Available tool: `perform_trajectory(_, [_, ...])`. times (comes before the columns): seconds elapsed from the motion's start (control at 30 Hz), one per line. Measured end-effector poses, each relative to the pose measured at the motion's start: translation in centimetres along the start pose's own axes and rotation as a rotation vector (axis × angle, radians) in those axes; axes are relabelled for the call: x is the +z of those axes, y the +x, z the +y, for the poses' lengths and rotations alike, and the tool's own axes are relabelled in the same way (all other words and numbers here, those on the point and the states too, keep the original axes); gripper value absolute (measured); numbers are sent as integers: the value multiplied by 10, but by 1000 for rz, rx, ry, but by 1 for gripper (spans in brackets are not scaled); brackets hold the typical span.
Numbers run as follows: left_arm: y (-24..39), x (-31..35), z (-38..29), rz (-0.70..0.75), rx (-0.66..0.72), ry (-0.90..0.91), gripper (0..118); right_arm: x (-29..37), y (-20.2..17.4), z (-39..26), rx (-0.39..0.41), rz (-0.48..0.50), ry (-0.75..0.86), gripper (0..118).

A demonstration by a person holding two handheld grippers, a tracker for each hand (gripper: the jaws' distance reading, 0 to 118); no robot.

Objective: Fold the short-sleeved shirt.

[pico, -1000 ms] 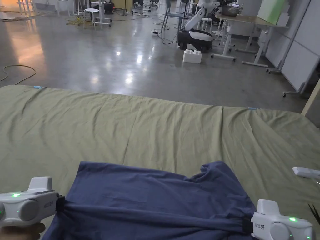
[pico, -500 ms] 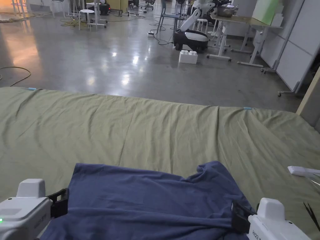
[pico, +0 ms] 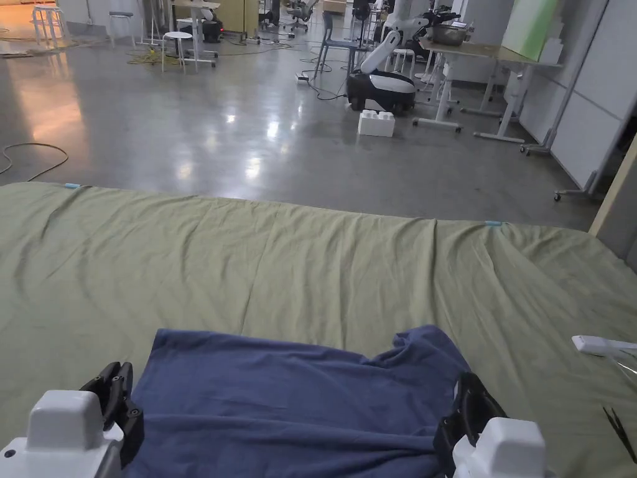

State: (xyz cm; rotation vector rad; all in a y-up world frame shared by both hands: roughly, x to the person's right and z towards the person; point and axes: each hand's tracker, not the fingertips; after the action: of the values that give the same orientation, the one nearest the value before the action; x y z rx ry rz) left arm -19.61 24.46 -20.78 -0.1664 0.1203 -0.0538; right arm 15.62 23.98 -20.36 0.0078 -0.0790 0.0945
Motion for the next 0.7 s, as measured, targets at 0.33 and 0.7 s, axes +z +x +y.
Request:
perform_trajectory(0.33, [-42,-26,-30,24,51,-282,5,5,8,-3,-10,0,-14,2])
perform_trajectory(0.7, [-66,-124,-85,-2,124,-736,70,-1,22,-30,3,-6,-174,2])
